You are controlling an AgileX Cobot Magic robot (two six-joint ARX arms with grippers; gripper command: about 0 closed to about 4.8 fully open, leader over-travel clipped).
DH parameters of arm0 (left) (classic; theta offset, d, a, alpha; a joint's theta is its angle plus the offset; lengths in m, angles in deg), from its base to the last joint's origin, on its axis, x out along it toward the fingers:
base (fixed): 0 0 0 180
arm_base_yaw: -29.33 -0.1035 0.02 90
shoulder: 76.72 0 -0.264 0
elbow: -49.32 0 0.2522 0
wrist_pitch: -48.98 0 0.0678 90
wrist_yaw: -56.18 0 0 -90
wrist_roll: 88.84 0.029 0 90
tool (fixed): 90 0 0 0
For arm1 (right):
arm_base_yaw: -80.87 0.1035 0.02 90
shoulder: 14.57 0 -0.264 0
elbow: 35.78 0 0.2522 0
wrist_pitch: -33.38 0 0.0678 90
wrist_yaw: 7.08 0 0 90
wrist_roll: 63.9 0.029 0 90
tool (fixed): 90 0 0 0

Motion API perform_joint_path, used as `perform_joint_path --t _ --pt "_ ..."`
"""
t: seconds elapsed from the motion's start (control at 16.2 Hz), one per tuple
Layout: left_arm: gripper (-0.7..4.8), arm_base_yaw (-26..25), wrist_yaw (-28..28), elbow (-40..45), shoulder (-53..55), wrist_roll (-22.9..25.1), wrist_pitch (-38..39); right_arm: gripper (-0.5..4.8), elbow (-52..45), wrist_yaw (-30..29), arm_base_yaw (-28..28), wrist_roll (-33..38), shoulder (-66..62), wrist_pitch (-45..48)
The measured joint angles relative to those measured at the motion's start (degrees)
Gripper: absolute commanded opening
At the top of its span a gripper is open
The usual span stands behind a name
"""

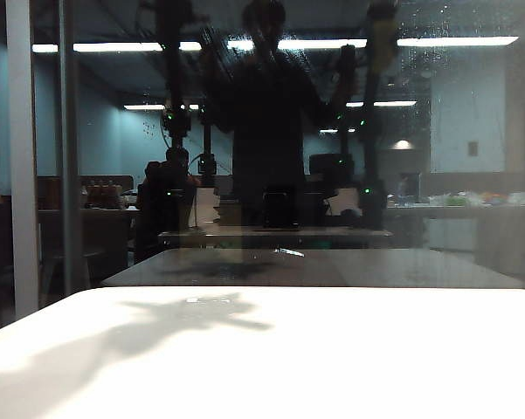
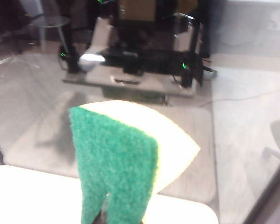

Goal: Reach upward to find where there is water on the glass, pick up the sponge from the table, dry the water, and finally place the sponge back on the table.

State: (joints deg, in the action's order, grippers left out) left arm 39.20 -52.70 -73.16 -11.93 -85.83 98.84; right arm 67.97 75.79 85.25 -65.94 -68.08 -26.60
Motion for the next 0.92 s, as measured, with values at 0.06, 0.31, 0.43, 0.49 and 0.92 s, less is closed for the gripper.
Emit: perform_joint_path --t 0.06,0.31,0.43,0.49,0.92 --pt "-0.05 0.0 0.0 0.6 -1.1 0.0 1.0 -0.09 -3.4 0.0 0.0 0.0 2.6 0.9" --pt "-0.05 2.2 0.0 11.9 -9.2 0.0 1.4 -0.09 -13.6 -0.2 0.0 0.3 9.4 2.7" --pt "-0.05 2.1 0.1 18.4 -13.3 0.0 1.0 -0.09 -16.1 -0.3 0.0 0.7 11.3 4.2" --pt "-0.05 2.1 0.0 21.4 -15.0 0.0 1.0 -0.09 -17.2 -0.4 0.0 1.0 11.7 4.3" --pt "-0.05 2.2 -2.7 43.0 -27.4 -0.1 -0.8 -0.09 -33.7 -3.3 0.0 6.4 16.5 10.8"
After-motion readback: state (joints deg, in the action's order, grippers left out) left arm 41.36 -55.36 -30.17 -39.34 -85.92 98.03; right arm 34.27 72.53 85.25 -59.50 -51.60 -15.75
